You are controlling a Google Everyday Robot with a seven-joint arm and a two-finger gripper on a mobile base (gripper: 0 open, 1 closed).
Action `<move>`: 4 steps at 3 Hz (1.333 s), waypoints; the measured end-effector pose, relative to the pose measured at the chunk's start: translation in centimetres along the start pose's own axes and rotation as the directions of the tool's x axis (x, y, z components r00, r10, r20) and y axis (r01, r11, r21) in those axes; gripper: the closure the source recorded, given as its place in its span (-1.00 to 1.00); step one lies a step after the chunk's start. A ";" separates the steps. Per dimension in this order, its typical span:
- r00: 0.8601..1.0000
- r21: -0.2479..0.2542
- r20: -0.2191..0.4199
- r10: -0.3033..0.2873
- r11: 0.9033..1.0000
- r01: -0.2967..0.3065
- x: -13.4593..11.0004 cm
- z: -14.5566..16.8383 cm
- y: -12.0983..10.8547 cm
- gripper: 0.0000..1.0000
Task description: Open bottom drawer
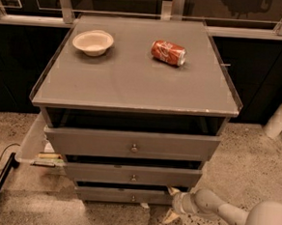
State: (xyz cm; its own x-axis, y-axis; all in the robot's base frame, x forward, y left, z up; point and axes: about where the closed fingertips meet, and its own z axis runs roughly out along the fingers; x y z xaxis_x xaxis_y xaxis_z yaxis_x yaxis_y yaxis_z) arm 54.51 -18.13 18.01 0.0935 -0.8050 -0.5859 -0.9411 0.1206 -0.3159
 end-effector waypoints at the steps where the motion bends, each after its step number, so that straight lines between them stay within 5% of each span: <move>1: 0.999 0.025 0.017 0.030 0.999 -0.031 1.2 2.2 -1.2 -1.00; 2: 0.999 0.020 0.012 0.037 0.999 -0.037 1.9 3.1 -1.2 -1.00; 4: 0.999 0.020 0.012 0.037 0.999 -0.037 1.9 3.1 -1.2 -0.15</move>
Offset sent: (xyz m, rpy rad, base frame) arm 0.0259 -0.0022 -0.0140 0.0311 -0.0213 -0.0395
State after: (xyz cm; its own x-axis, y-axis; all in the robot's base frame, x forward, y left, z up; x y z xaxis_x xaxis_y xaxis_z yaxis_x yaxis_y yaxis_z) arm 56.83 -18.03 14.97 0.0622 -0.7930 -0.6061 -0.9371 0.1625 -0.3089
